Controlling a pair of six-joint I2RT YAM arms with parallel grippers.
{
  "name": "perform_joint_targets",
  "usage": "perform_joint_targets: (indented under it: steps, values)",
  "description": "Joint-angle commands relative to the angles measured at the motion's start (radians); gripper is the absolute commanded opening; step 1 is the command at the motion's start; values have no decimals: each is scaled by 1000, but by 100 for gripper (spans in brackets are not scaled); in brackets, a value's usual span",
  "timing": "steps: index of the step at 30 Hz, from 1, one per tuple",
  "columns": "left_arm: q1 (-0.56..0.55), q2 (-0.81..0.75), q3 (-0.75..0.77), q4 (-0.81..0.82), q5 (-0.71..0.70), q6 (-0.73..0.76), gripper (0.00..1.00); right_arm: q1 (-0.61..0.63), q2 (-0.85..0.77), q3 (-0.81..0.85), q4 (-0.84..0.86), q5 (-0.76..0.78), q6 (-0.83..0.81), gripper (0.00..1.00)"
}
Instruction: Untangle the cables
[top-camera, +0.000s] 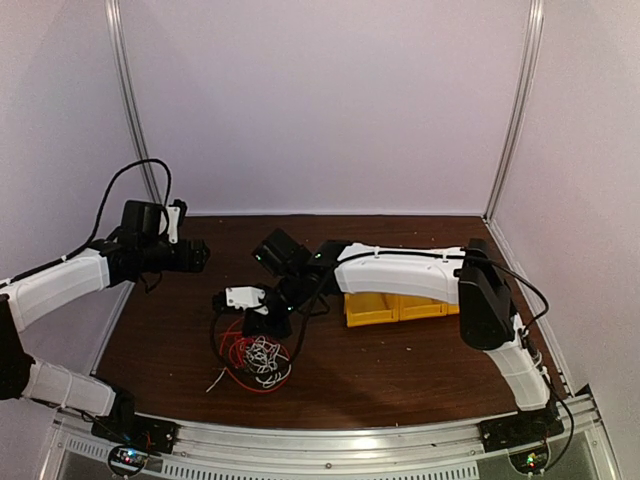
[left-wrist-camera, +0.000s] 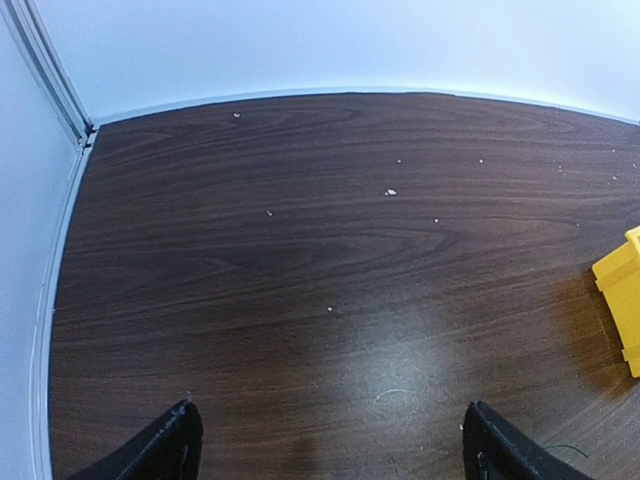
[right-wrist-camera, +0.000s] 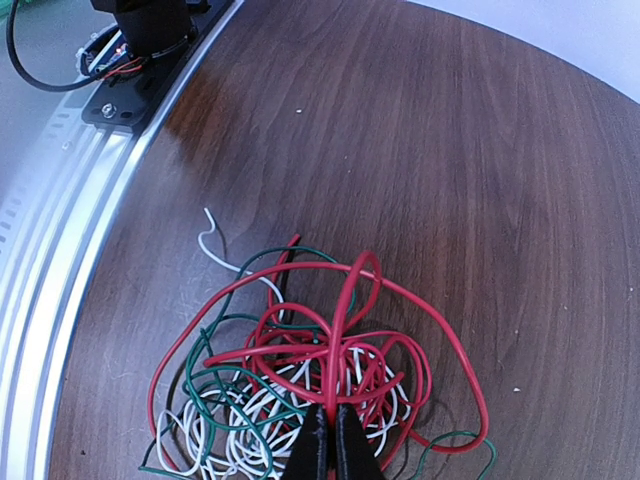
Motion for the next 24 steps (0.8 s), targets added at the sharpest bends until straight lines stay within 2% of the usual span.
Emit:
perform_joint_targets:
  steps: [1,6,10,12,14,20,24]
  values:
    - [8,-18,-12,61,111,49,90,4,-58,42,-25,-7,14,0]
    - [-7,-89,-40,150,322,54,85,-12,-187,47,-53,-33,28,0]
    - [-87,-293,-160,413,546,5,83,-70,-263,59,-98,-83,65,0]
    - [-161,-410,-228,521,517,-16,86,-90,-303,41,-101,-82,64,0]
    - [-218,-444,-274,587,479,-23,87,-96,-324,45,-132,-64,46,0]
    - [-310,-330,-298,709,511,-30,84,-110,-357,63,-154,-55,56,0]
    - [-432,-232,-307,802,427,-18,83,-123,-373,78,-137,-65,85,0]
